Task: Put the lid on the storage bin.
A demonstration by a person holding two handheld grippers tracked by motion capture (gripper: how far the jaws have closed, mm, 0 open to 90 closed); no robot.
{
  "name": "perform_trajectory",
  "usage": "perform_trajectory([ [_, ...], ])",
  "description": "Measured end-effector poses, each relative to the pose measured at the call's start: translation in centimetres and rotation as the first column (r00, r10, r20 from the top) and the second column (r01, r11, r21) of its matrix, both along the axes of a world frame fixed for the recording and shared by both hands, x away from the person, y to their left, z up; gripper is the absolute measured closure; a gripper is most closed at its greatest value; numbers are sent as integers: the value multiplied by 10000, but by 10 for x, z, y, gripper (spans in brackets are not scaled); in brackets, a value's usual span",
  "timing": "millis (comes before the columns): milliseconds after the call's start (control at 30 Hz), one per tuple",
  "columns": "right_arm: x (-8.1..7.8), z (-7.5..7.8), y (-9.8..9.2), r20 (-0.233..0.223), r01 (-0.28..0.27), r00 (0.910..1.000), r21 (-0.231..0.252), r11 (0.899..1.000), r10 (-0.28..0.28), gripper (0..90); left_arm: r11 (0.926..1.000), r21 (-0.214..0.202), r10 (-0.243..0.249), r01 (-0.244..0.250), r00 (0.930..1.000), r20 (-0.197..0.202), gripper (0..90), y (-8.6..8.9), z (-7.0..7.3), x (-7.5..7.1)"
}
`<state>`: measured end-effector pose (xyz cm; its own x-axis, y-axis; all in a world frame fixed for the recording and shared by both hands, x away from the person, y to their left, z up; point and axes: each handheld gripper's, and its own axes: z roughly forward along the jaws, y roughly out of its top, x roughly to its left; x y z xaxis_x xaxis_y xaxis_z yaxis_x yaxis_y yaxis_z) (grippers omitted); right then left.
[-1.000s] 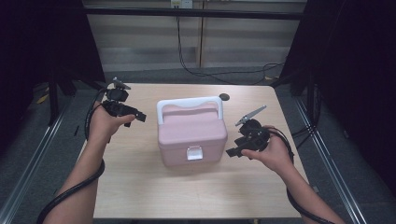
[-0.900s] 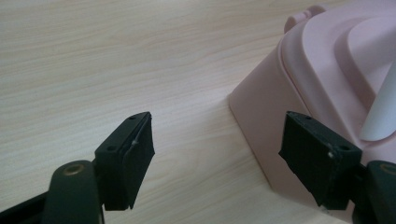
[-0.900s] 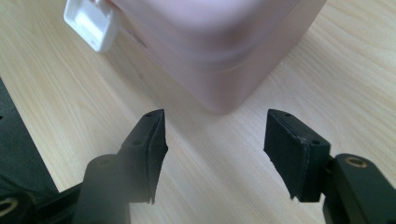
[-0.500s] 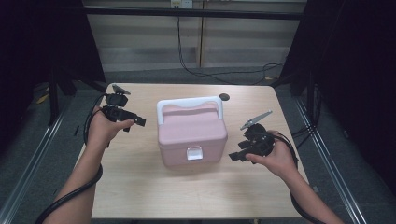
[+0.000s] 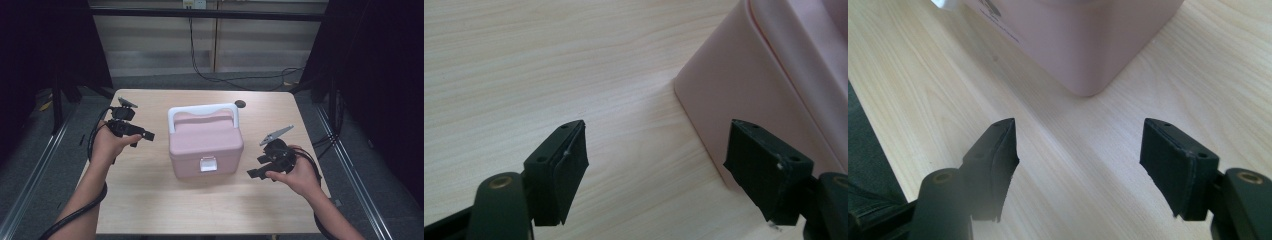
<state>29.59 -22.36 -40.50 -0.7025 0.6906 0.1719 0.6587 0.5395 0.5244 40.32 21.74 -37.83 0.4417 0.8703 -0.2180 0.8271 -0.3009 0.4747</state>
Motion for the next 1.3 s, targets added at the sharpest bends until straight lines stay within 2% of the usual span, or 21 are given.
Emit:
perform_trajectory([
  [433,-12,-8,-19,295,88,9995,247,9997,-95,288,10000,-57,-4,4,10000,9,243,8,-10,-10],
  [633,-18,-18,-29,4,293,9996,198,9994,-293,278,10000,-86,3,-4,10000,-99,243,12,-19,-13],
  [1033,-25,-35,-45,-190,690,9975,324,9971,-684,274,9996,-284,22,-27,9999,-147,243,24,-33,-21],
  [1300,-31,-52,-53,-414,750,9964,259,9968,-739,273,9990,-440,-25,18,9999,-163,243,32,-45,-27],
])
